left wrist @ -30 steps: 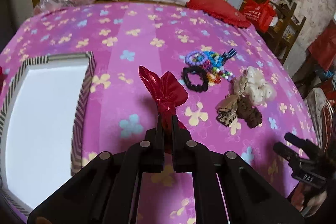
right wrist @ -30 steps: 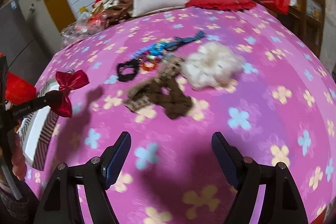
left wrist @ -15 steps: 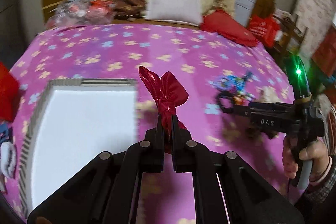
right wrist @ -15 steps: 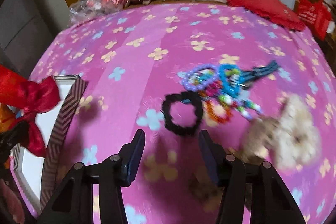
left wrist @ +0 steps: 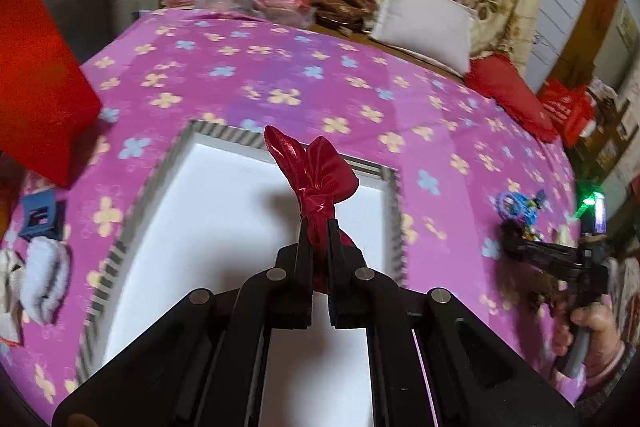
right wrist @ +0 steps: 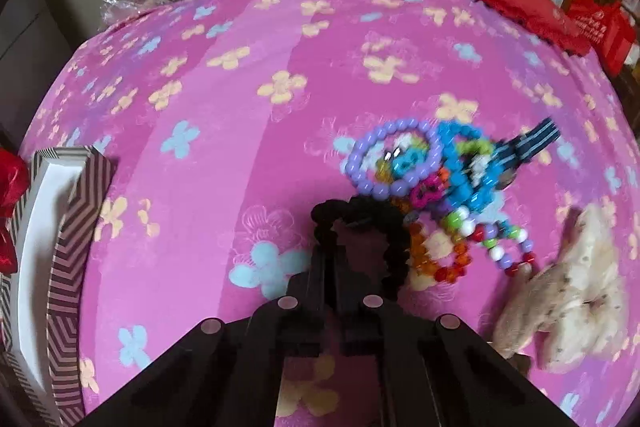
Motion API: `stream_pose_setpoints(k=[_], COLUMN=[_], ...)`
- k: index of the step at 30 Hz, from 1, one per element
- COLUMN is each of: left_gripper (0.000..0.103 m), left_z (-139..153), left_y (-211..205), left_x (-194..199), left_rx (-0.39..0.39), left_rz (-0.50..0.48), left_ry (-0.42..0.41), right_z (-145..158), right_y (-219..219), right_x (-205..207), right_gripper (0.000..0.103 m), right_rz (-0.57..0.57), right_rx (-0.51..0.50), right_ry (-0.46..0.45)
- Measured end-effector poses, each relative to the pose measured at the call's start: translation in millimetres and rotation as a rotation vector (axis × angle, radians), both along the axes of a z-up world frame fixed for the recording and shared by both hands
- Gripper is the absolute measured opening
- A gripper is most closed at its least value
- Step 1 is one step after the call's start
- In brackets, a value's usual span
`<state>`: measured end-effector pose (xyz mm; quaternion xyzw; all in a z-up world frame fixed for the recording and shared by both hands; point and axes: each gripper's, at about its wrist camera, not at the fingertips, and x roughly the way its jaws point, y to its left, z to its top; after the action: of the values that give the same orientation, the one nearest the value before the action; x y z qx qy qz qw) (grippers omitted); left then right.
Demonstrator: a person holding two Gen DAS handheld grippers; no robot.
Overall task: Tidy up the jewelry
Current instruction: 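Carry the bow and scrunchie into the white tray and open both tools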
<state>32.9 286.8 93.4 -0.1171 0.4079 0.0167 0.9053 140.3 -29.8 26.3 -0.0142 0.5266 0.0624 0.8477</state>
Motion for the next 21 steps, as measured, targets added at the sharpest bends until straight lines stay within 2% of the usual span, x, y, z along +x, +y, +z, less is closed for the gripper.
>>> stream_pose_setpoints(k=[3, 6, 10, 12, 15, 18, 21], left_gripper=[0.004, 0.004, 0.004, 0.004, 0.004, 0.004, 0.004], left_z=[4, 8, 11, 7, -6, -22, -30], left_y=[14, 32, 56, 65, 74, 82, 90], left_x=[2, 8, 21, 25, 32, 37, 38], left_rx=[0.062, 0.050, 0.084, 0.076, 0.051, 0.006, -0.030], left_rz=[0.054, 0.081, 0.155, 0.170, 0.169, 0.152, 0.169], left_ry=[0.000, -0.009, -0.019, -0.009, 0.031, 0.072, 0.093], right_z=[21, 55, 96, 106, 105, 87, 64], right_y=[3, 21, 69, 100, 154, 206, 237], right_x=[-9, -20, -33, -36, -35, -25, -11], right_gripper=[0.003, 0.003, 0.003, 0.003, 0.003, 0.003, 0.003], right_rz=[0.008, 0.055, 0.162, 0.215, 0.293, 0.345, 0.369], right_rx=[0.031, 0.089, 0.162, 0.199, 0.233, 0.248, 0.356], right_ry=[-0.030, -0.065, -0.100, -0.091, -0.053, -0.007, 0.078])
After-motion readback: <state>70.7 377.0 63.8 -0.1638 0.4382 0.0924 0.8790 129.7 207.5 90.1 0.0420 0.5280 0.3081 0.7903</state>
